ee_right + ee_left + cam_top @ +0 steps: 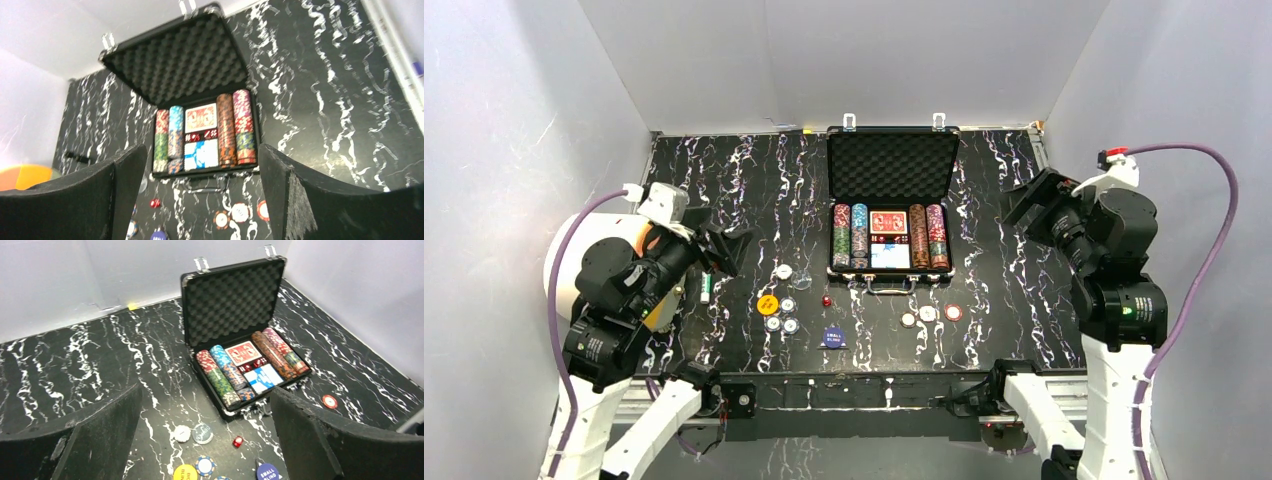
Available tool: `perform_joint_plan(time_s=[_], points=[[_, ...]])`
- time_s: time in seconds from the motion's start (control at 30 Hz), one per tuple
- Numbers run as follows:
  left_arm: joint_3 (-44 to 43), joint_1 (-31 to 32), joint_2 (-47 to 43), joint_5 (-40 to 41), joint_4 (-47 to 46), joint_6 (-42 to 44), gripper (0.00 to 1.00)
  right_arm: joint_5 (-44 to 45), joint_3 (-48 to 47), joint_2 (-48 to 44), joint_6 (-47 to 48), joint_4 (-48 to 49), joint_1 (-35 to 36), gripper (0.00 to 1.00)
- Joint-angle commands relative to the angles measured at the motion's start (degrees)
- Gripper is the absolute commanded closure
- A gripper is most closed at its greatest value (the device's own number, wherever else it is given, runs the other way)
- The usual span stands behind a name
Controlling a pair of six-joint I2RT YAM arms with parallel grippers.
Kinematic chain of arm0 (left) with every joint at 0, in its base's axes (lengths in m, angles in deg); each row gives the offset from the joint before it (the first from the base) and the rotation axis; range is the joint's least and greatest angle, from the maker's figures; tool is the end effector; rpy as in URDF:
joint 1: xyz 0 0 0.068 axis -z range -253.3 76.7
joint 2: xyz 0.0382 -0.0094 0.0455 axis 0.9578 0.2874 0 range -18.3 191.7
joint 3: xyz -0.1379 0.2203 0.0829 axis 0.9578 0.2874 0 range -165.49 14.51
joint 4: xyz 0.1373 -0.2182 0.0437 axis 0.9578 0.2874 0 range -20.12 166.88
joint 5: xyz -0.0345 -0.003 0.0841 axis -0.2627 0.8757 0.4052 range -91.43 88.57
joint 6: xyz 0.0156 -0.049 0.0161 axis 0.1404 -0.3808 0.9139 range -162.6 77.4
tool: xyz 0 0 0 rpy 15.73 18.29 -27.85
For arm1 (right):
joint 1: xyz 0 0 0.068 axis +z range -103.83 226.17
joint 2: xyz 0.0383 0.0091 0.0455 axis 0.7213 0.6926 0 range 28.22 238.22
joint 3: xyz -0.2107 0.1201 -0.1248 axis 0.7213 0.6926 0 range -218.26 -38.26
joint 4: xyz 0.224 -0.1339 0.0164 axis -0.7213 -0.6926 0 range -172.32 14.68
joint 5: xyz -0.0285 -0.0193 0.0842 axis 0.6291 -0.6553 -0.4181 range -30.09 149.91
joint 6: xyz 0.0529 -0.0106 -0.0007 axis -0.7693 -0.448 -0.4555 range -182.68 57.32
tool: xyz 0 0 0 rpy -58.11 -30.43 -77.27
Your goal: Pack up texas hold em set
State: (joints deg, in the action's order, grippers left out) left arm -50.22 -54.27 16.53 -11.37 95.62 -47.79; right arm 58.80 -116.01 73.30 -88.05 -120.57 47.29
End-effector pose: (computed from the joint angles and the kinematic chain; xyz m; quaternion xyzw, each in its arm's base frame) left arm 0.0874 -0.0366 0.4464 0.1447 0.6658 -0.2107 0.7010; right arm 0.1144 0.0030 0.4593 0.1579 0.7641 0.1506 0.6071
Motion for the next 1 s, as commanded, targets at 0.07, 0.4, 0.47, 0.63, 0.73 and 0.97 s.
perform_joint_plan(time_s=[0.07,0.4,0.47,0.63,0.73,0.97], points=[[1.5,2.9,-2.5,-5.1,-2.6,-2.8,0.02,-18.5,3.2,1.2,-0.1,-0.5,-0.7,0.10],[8.7,4.2,-3.5,-10.2,-8.8,-8.1,0.02,-34.2,15.9,5.1,-6.2,12.4,1.6,0.14],[10.3,4.2,-2.9,-9.8,-10.2,-8.8,0.02,-31.3,18.8,5.7,-8.6,17.0,6.9,0.15],[10.9,4.2,0.5,-10.9,-12.7,-10.0,0.02,-9.1,19.2,14.1,-11.7,22.0,32.4,0.21],[10.3,4.2,2.4,-8.8,-13.3,-10.3,0.02,-0.3,19.3,19.1,-13.6,25.6,40.5,0.31],[9.7,4.2,4.6,6.5,-13.9,-10.0,0.02,9.8,16.6,33.8,-15.4,27.2,51.7,0.38]])
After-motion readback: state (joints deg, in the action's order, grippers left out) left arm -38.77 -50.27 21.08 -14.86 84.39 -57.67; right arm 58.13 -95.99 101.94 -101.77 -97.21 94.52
